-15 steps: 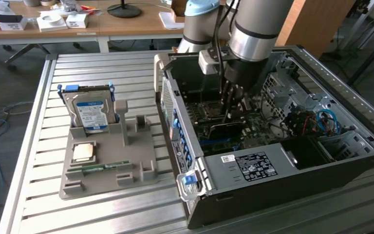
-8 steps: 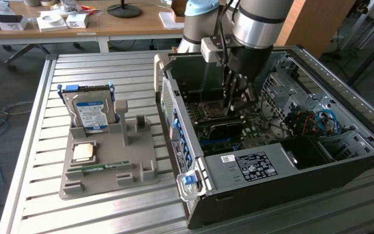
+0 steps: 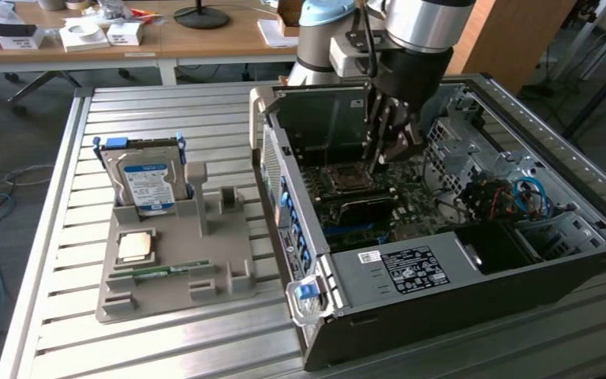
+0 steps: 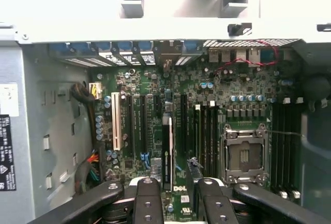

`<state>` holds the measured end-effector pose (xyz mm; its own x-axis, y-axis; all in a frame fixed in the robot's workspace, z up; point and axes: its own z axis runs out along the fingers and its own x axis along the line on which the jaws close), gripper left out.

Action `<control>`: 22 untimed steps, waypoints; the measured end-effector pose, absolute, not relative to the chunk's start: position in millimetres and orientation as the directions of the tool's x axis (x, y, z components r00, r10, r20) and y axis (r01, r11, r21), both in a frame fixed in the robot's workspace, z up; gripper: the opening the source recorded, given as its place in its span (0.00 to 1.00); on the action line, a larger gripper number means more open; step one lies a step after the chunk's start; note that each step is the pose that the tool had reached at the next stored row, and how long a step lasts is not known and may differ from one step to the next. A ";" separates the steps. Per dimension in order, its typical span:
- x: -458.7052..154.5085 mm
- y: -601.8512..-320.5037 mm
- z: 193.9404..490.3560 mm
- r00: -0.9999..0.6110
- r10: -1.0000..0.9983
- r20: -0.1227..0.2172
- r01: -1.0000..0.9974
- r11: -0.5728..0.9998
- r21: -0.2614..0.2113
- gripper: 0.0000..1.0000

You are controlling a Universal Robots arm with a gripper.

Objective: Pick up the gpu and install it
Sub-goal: 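Insert the gpu into the slot, then press down on the gpu until it lock into place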

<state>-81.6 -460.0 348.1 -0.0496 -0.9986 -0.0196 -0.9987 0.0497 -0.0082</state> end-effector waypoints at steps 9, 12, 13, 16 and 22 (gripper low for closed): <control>-81.6 -460.0 348.2 -0.050 -0.999 -0.019 -0.999 0.050 -0.008 0.33; -81.6 -460.0 348.2 -0.050 -0.999 -0.019 -0.999 0.050 -0.008 0.33; -81.6 -460.0 348.2 -0.050 -0.999 -0.019 -0.999 0.050 -0.008 0.33; -81.6 -460.0 348.2 -0.050 -0.999 -0.019 -0.999 0.050 -0.008 0.26; -81.6 -460.0 348.2 -0.050 -0.999 -0.019 -0.999 0.050 -0.008 0.11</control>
<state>-81.6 -460.0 348.2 -0.0496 -0.9986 -0.0194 -0.9987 0.0497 -0.0082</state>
